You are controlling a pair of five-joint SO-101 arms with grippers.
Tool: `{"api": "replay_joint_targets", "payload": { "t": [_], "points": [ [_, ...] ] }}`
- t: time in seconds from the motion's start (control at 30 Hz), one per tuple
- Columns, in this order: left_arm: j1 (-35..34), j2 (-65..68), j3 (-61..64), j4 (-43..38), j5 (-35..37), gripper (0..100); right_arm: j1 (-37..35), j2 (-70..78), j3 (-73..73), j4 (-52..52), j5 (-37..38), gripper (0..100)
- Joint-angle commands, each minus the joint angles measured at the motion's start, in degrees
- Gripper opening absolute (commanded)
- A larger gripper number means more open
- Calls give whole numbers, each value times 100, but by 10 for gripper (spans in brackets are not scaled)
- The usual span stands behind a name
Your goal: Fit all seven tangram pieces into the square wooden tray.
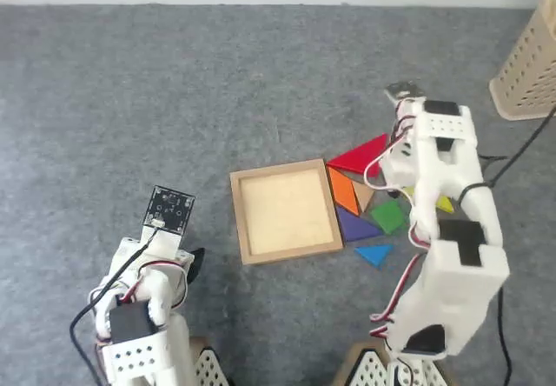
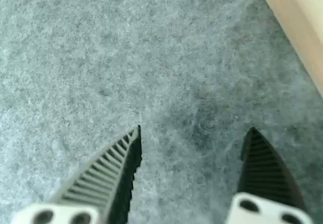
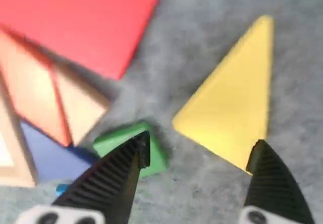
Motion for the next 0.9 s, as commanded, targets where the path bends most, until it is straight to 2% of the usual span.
{"api": "replay_joint_targets", "payload": {
  "t": [0.0,0.13,0.33,0.67,0.87],
  "points": [
    [18,-97,-75,18,35,299,-84,-479,35,-13,545,377],
    [18,-97,-75,18,35,299,-40,-479,0,259,1301,384],
    [18,-97,-75,18,35,299,48,-347,-114,101,1336,384],
    [18,-97,-75,18,35,299,470,1200,-1292,224,1415,381],
    [18,-97,-75,18,35,299,444,1279,-1512,312,1248,281]
  ]
}}
